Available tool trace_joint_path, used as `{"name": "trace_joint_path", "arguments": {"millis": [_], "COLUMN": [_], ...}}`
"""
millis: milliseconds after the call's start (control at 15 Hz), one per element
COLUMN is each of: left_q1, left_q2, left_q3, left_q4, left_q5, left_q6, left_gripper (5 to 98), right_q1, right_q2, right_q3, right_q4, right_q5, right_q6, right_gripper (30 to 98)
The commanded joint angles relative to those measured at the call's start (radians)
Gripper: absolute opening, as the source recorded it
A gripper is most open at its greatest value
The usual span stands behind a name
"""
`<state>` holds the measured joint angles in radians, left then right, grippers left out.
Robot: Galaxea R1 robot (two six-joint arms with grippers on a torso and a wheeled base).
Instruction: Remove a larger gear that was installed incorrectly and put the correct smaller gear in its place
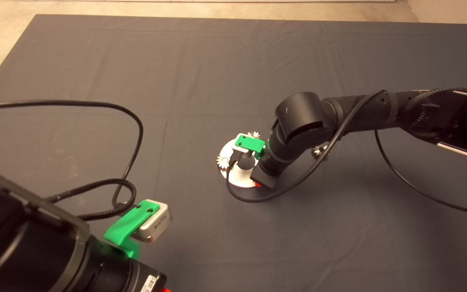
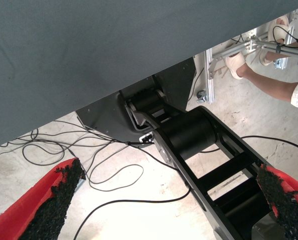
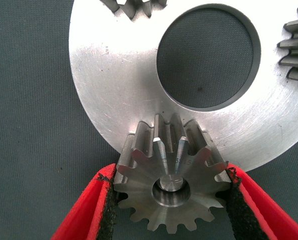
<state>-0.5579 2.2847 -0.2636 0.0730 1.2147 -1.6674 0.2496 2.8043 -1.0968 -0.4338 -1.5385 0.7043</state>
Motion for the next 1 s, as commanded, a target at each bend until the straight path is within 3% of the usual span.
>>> {"name": "trace_joint_path", "arguments": {"millis": [0,400,733,933], "left_q1": [-0.011,-0.011,-0.01,-0.011], "left_q2": [-0.003,-0.001,0.0,0.0], "left_q3": [0.015,0.015,0.015,0.015], "left_q4": [-0.005,-0.005,-0.005,-0.005], "left_q5": [-0.001,-0.001,-0.001,-0.001], "left_q6": [-0.006,-0.006,-0.006,-0.006], "left_gripper": [90.9,90.9,90.9,90.9], "right_q1": [0.09,0.131,0.25,0.271], "right_q2": [0.008,0.008,-0.015,-0.069], "right_q3": [0.023,0.025,0.12,0.135], "right_q4": [0.051,0.07,0.171,0.204], "right_q5": [-0.12,-0.12,-0.12,-0.12], "right_q6": [0.008,0.011,0.055,0.063], "right_gripper": [49.4,49.4,49.4,49.4]}}
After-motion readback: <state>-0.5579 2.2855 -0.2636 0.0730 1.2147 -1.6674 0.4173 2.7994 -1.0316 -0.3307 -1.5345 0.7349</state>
